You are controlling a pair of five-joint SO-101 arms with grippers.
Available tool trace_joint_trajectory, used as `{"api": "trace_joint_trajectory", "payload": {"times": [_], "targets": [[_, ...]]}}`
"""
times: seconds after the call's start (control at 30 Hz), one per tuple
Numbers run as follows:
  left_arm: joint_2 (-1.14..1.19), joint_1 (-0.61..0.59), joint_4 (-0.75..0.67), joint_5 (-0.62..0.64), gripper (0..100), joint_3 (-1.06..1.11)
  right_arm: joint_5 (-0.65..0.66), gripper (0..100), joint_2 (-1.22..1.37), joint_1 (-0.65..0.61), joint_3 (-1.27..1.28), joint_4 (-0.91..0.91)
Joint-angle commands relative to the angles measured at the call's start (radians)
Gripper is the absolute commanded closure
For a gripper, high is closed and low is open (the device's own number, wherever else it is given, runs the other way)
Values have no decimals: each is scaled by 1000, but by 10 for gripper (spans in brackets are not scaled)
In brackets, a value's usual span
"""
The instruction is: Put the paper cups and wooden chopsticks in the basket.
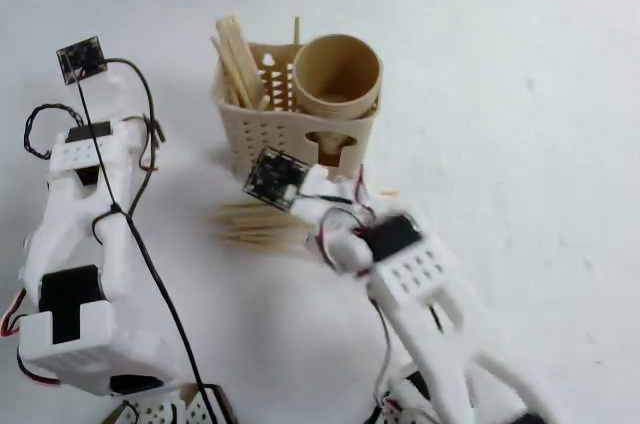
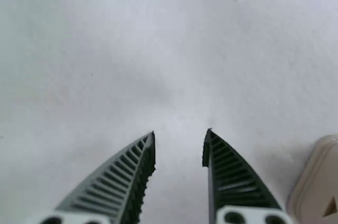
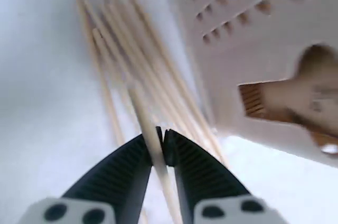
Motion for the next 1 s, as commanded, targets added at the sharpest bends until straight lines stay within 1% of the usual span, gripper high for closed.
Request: {"api": "trace_joint_trajectory", "payload": {"times": [0.0, 0.1, 0.23, 0.37, 0.4, 0.43, 0.53, 0.6, 0.63, 0.7, 0.77, 0.83, 0.9, 0.97], "targets": [[-28, 5, -17, 6, 835, -11, -48, 984, -271, 16, -25, 61], [-28, 5, -17, 6, 835, -8, -71, 984, -357, 22, -61, 128], [-28, 5, -14, 6, 835, -8, -71, 984, -375, 30, -89, 188], [-28, 5, -12, 6, 835, -6, -58, 980, -354, 122, -28, 203], [-28, 5, -11, 6, 835, -6, -32, 980, -338, 140, 3, 199], [-28, 5, -11, 6, 835, -6, 21, 974, -318, 154, 38, 197], [-28, 5, -11, 6, 835, -6, 178, 903, -259, 166, 133, 189], [-28, 5, -11, 6, 835, -5, 238, 851, -232, 168, 181, 179], [-28, 5, -11, 6, 835, -5, 249, 844, -225, 168, 198, 165], [-28, 5, -11, 6, 835, -5, 245, 896, -223, 168, 229, 122], [-28, 5, -11, 6, 835, -5, 235, 991, -223, 168, 250, 74], [-28, 5, -11, 6, 835, -5, 190, 967, -223, 168, 256, 47], [-27, 5, -11, 6, 835, -5, 178, 985, -223, 168, 253, 35], [-27, 5, -11, 6, 835, -5, 175, 981, -225, 168, 239, 35]]}}
